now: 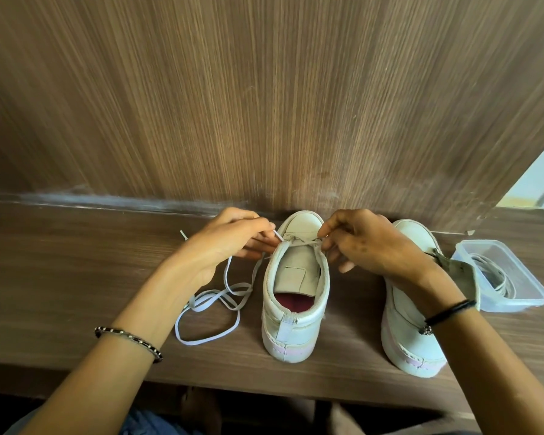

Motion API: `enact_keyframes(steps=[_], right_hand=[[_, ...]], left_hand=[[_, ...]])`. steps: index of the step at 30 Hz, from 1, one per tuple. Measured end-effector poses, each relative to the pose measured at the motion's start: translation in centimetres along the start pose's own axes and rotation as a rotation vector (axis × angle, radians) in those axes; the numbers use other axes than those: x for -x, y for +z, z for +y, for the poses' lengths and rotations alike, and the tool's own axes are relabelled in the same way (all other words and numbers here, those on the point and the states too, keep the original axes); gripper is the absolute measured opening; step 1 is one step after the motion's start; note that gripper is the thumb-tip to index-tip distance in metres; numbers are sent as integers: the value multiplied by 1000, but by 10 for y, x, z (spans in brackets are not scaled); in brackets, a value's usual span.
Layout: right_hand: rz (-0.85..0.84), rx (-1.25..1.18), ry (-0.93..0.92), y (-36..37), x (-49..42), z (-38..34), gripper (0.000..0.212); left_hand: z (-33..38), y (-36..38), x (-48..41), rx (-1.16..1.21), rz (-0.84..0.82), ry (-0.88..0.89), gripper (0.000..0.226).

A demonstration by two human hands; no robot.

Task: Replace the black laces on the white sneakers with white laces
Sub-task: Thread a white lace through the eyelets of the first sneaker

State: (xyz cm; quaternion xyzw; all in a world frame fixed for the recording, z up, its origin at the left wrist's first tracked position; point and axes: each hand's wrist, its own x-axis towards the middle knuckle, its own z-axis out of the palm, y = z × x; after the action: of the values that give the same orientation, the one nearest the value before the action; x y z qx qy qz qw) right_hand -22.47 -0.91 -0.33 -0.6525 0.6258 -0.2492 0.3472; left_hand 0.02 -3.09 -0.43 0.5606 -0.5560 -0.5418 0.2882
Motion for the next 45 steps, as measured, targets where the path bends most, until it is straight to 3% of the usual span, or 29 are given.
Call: enact_keyframes(steps=[10,15,20,23,24,26,27,29,36,39,45], right_hand=[[11,141,-138,-8,0,4,21],[148,152,-199,0,-3,-1,18],[203,166,-257,12,-11,-4,14],[199,191,-241,15,-13,-4,15],[197,193,-238,15,-14,-4,15],[196,189,-234,15,-14,-4,16],[194,188,-232,15,-14,-4,17],[185,193,-230,15,-14,-4,18],[220,186,-253,17,-15,-6,14],[217,149,-295,18,-16,-9,12],[-42,-200,-275,28,-22,-20,22]], left_hand=[[7,2,5,11,21,13,27],[8,5,2,-106,72,45,23],[-2,-2,-3,-383,75,2,33],[-11,-7,-3,-640,-18,-53,15],[-13,-6,-3,-675,-28,-48,19],[-10,-5,-3,-671,-51,11,53],[-8,-4,-3,-699,-53,53,59],[-6,-4,-7,-773,-36,108,48],[-10,-18,-12,-547,-71,143,2],[-4,-24,-5,-385,-164,123,22],[10,-12,-4,-195,39,317,35]])
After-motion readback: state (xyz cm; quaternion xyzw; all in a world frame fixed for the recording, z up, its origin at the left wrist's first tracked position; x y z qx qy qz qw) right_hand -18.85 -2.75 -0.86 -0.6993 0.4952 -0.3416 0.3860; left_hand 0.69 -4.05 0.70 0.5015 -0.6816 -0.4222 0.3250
